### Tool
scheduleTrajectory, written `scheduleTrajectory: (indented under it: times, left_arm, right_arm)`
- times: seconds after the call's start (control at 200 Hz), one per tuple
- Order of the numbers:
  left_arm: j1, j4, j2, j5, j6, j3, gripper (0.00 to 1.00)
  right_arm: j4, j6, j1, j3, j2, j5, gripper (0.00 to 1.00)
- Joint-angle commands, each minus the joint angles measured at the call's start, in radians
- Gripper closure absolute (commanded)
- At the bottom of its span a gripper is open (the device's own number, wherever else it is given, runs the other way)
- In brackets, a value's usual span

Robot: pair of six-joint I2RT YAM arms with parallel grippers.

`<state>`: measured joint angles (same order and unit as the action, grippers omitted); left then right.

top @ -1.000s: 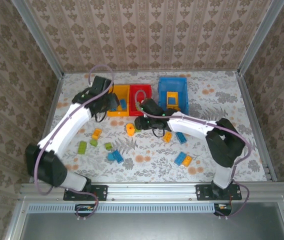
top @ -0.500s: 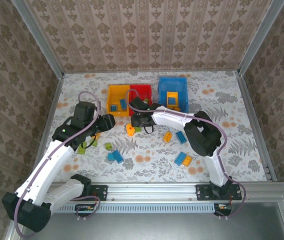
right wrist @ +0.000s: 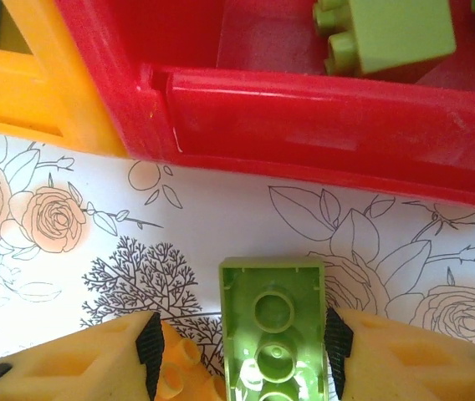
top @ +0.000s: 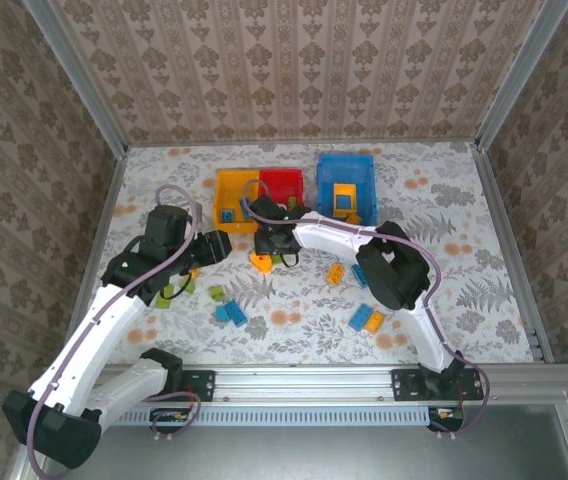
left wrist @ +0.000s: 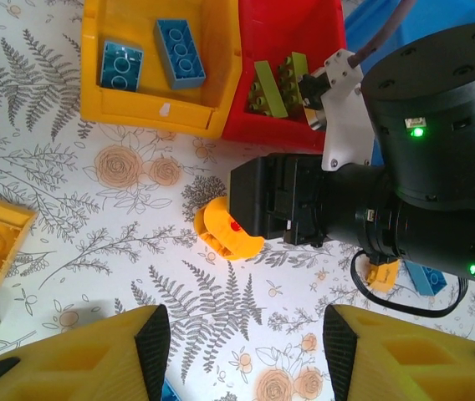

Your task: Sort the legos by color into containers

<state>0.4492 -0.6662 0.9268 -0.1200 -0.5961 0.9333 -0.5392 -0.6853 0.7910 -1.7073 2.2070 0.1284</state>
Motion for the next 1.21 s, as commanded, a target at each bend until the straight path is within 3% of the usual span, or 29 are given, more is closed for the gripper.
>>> scheduleTrajectory:
  times: [0.0, 0.235, 0.625, 0.91, 1.1, 1.2]
  left_arm:
    - [-0.010, -0.011, -0.017, -0.020, 0.022, -0.015, 0.46]
    - [-0.011, -0.001, -0.019, -0.022, 0.014, -0.018, 0.46]
    - [-0.011, 0.019, -0.020, -0.023, 0.000, -0.037, 0.46]
    - [-0.011, 0.035, -0.026, -0.043, 0.000, -0.037, 0.46]
    - [-0.013, 0.079, -0.078, -0.083, -0.010, -0.082, 0.45]
    - [-0.015, 0.080, -0.093, -0.083, -0.021, -0.094, 0.45]
  right_arm:
    - [-0.113, -0.005, 0.010, -0.016, 0.046, 0.030, 0.44]
    - [-0.114, 0.007, 0.011, 0.030, 0.024, 0.057, 0.51]
    - [-0.117, 0.057, 0.015, 0.003, -0.010, 0.029, 0.40]
    - [-0.172, 0.066, 0.008, -0.033, 0.059, 0.030, 0.42]
    - [-0.168, 0.082, 0.009, -0.042, 0.098, 0.019, 0.50]
    - [-0.159, 0.097, 0.009, -0.042, 0.089, 0.026, 0.61]
